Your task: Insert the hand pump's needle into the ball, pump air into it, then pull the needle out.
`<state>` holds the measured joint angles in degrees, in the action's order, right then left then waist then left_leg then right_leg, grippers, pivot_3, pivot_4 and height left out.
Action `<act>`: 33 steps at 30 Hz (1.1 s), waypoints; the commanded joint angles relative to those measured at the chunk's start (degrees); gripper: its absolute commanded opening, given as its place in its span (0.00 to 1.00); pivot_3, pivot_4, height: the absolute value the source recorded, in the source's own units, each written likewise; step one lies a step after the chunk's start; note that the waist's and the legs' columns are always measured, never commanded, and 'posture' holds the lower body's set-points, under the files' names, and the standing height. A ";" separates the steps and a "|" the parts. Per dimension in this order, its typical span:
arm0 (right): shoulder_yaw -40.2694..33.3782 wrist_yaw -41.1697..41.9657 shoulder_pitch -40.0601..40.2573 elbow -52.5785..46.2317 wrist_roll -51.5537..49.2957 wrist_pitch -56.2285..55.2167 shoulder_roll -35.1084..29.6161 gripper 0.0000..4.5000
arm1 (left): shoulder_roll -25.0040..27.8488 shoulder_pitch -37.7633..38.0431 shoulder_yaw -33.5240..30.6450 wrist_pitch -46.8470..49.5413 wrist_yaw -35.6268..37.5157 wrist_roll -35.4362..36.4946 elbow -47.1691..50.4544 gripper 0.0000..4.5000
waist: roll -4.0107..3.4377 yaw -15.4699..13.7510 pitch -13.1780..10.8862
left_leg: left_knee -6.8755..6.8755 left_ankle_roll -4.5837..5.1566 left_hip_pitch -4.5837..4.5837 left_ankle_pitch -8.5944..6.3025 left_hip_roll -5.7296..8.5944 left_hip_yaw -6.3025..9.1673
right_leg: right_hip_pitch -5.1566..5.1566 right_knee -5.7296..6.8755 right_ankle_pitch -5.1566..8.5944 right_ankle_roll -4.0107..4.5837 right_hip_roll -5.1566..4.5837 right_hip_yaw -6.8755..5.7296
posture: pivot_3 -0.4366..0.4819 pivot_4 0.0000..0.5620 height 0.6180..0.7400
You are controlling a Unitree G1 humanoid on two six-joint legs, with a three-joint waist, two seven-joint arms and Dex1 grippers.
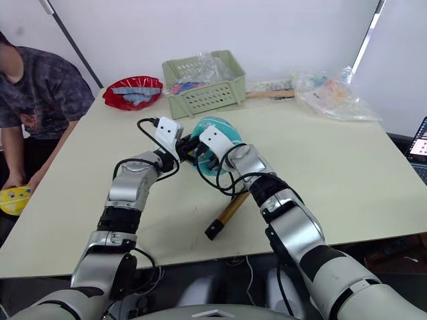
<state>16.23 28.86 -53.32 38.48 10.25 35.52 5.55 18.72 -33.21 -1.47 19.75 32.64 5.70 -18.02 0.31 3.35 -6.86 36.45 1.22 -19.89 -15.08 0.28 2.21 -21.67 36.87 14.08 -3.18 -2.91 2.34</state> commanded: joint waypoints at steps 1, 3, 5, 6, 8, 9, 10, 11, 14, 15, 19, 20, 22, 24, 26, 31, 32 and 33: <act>2.64 1.48 5.10 -7.56 0.45 6.66 -1.83 0.07 | -0.95 1.51 3.63 1.33 1.60 -0.83 -2.65 0.00 | -0.16 -0.33 -0.23 | 0.00 0.01 -0.05 0.01 0.03 0.02 | -0.03 -0.01 -0.05 -0.13 -0.02 -0.01 | 0.48 0.27 1.00; 3.62 2.04 7.07 -12.99 0.64 7.17 -3.50 0.07 | -0.93 1.64 3.79 1.01 1.86 -1.05 -2.49 0.00 | -0.17 -1.01 -0.33 | 0.00 0.09 -0.17 0.06 0.04 0.04 | -0.15 -0.02 -0.02 -0.17 -0.03 -0.04 | 0.48 0.27 1.00; 4.48 2.79 8.86 -18.15 0.36 8.61 -4.95 0.07 | -0.91 1.78 4.14 0.79 2.16 -1.20 -2.12 0.00 | -0.15 -1.41 -0.35 | 0.00 -0.04 -0.64 0.14 0.14 0.23 | -0.49 -0.06 0.00 -0.21 -0.07 -0.19 | 0.48 0.27 1.00; 4.73 2.95 9.51 -20.09 0.07 9.78 -5.42 0.07 | -0.91 1.84 4.27 0.78 2.24 -1.17 -1.95 0.00 | -0.15 -1.58 -0.36 | 0.00 -0.13 -0.91 0.20 0.25 0.35 | -0.71 -0.05 -0.01 -0.21 -0.15 -0.25 | 0.48 0.27 1.00; 5.72 3.12 10.34 -23.07 0.26 10.99 -6.63 0.07 | -0.88 1.90 4.45 0.72 2.39 -1.11 -1.71 0.00 | -0.15 -2.01 -0.39 | 0.00 -0.16 -1.26 0.23 0.43 0.55 | -0.96 -0.05 -0.15 0.01 -0.31 -0.37 | 0.48 0.27 1.00; 6.15 2.87 10.51 -23.84 0.50 11.31 -7.08 0.07 | -0.88 1.90 4.41 0.74 2.40 -1.08 -1.69 0.00 | -0.14 -2.28 -0.42 | 0.00 -0.17 -1.36 0.23 0.48 0.66 | -0.99 -0.06 -0.16 0.02 -0.37 -0.49 | 0.48 0.27 1.00; 6.01 2.53 10.81 -24.30 0.30 11.53 -7.23 0.07 | -0.97 1.87 4.49 0.74 2.38 -1.07 -1.70 0.00 | -0.15 -2.40 -0.46 | 0.00 -0.17 -1.40 0.23 0.51 0.75 | -1.00 -0.08 -0.16 0.03 -0.43 -0.62 | 0.48 0.27 1.00; 5.81 2.04 11.19 -24.32 0.19 11.40 -7.44 0.07 | -1.16 1.88 4.65 0.78 2.31 -1.08 -1.65 0.00 | -0.17 -2.51 -0.50 | 0.00 -0.17 -1.44 0.23 0.53 0.84 | -1.00 -0.09 -0.15 0.04 -0.47 -0.72 | 0.48 0.27 1.00; 5.78 0.97 11.83 -24.35 0.39 9.63 -8.05 0.07 | -1.49 1.93 5.16 0.60 2.34 -1.25 -1.39 0.00 | -0.24 -2.55 -0.55 | 0.00 -0.19 -1.68 0.24 0.64 1.20 | -1.04 -0.17 -0.14 0.06 -0.61 -1.12 | 0.48 0.27 1.00; 5.54 1.18 12.01 -24.73 -0.06 9.52 -8.09 0.07 | -1.53 1.91 5.27 0.49 2.37 -1.35 -1.37 0.00 | -0.26 -2.55 -0.57 | 0.00 -0.19 -1.71 0.25 0.66 1.26 | -1.04 -0.18 -0.14 0.07 -0.64 -1.18 | 0.48 0.27 1.00; 4.84 1.90 12.60 -26.82 -1.23 9.03 -8.90 0.47 | -1.67 1.85 5.21 0.51 2.23 -1.31 -1.41 0.00 | -0.21 -2.53 -0.76 | 0.00 -0.24 -1.79 0.30 0.76 1.46 | -1.03 -0.19 -0.13 0.06 -0.67 -1.37 | 0.48 0.27 1.00; 4.54 2.23 12.86 -27.61 -1.65 9.30 -9.27 0.61 | -1.68 1.86 5.21 0.54 2.20 -1.30 -1.37 0.00 | -0.28 -2.48 -0.86 | 0.00 -0.26 -1.81 0.31 0.78 1.50 | -1.04 -0.19 -0.13 0.06 -0.67 -1.40 | 0.48 0.27 1.00; 3.70 3.46 13.58 -29.73 -3.08 8.80 -10.19 0.78 | -1.67 1.94 5.19 0.61 2.15 -1.26 -1.19 0.00 | -0.27 -2.53 -0.98 | 0.00 -0.31 -1.81 0.35 0.83 1.52 | -1.03 -0.18 -0.11 0.01 -0.67 -1.40 | 0.48 0.27 1.00; 3.08 4.51 14.31 -31.82 -4.28 7.41 -11.41 0.96 | -1.61 1.97 5.30 0.61 2.17 -1.31 -1.02 0.00 | -0.29 -2.51 -1.10 | 0.00 -0.34 -1.83 0.38 0.84 1.59 | -1.02 -0.18 -0.03 -0.12 -0.66 -1.46 | 0.48 0.27 1.00; 0.18 5.39 16.04 -36.11 -6.48 5.73 -13.53 0.96 | -1.69 1.85 5.49 0.97 2.24 -1.21 -0.23 0.00 | -0.16 -2.63 -1.25 | 0.00 -0.38 -1.86 0.41 0.90 1.68 | -1.02 -0.17 -0.02 -0.14 -0.65 -1.48 | 0.48 0.27 1.00; -4.43 8.10 22.18 -44.97 -11.94 2.07 -18.09 0.96 | -1.97 1.73 5.63 1.31 2.14 -1.09 0.32 0.00 | -0.14 -2.68 -1.51 | 0.02 -0.39 -1.99 0.41 1.02 1.86 | -1.03 -0.19 0.00 -0.18 -0.71 -1.56 | 0.48 0.27 1.00; -5.50 9.80 24.08 -46.95 -13.93 -0.14 -18.96 0.96 | -2.01 1.68 5.67 1.40 2.18 -1.06 0.37 0.00 | -0.14 -2.69 -1.54 | 0.01 -0.39 -2.00 0.41 1.02 1.92 | -1.02 -0.19 0.02 -0.19 -0.71 -1.61 | 0.48 0.27 1.00; -6.23 11.32 25.77 -48.71 -15.41 -1.65 -19.99 0.96 | -2.05 1.62 5.70 1.53 2.25 -1.00 0.48 0.00 | -0.15 -2.82 -1.57 | 0.01 -0.39 -2.01 0.42 1.02 1.96 | -1.02 -0.19 0.02 -0.19 -0.70 -1.64 | 0.48 0.27 1.00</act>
<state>12.03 37.65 -28.78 -4.95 -1.73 37.54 -13.37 17.00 -34.04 0.96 18.16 34.26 5.91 -14.15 0.17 0.53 -8.44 36.46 0.82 -21.94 -14.66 1.31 4.25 -22.69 36.67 14.11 -3.39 -3.62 0.62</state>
